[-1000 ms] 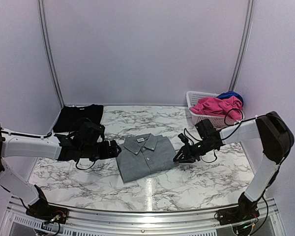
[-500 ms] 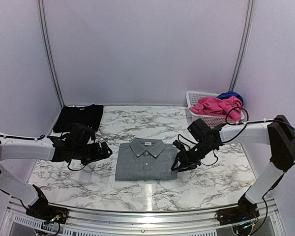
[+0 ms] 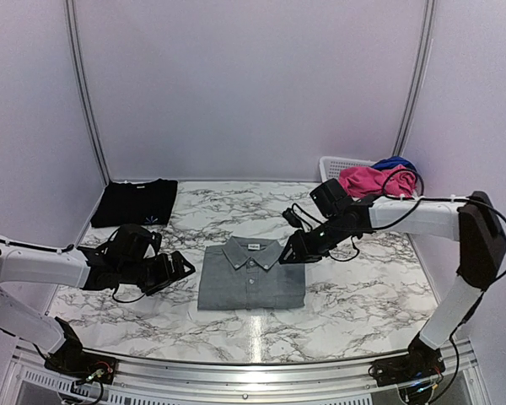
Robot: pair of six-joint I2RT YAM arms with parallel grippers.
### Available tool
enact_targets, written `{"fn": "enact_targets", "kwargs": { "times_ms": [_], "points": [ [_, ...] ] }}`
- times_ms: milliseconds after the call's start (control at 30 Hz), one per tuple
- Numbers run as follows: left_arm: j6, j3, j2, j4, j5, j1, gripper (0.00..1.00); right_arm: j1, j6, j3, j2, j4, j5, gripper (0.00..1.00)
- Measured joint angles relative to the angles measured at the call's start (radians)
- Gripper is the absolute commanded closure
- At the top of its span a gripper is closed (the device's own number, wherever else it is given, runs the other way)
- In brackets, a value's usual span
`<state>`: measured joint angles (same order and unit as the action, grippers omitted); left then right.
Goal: Fold and stack the mixed laundry pile
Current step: Adjust the square-folded shirt at the center of the board, then pick up the square-folded shirt from the center of the board.
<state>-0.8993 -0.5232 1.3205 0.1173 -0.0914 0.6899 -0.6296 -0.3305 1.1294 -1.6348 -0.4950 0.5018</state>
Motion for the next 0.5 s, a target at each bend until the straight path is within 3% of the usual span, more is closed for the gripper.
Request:
{"fn": "enact_targets", "kwargs": {
  "times_ms": [267, 500],
  "points": [
    [-0.023, 0.003, 0.001, 0.033, -0.013, 0.0, 0.01, 0.016, 0.11, 0.074, -0.298, 0.043, 0.015, 0.6],
    [-0.054, 0.029, -0.057, 0.013, 0.022, 0.0, 0.01, -0.016, 0.237, 0.239, -0.277, -0.026, -0.177, 0.5]
  ]
}}
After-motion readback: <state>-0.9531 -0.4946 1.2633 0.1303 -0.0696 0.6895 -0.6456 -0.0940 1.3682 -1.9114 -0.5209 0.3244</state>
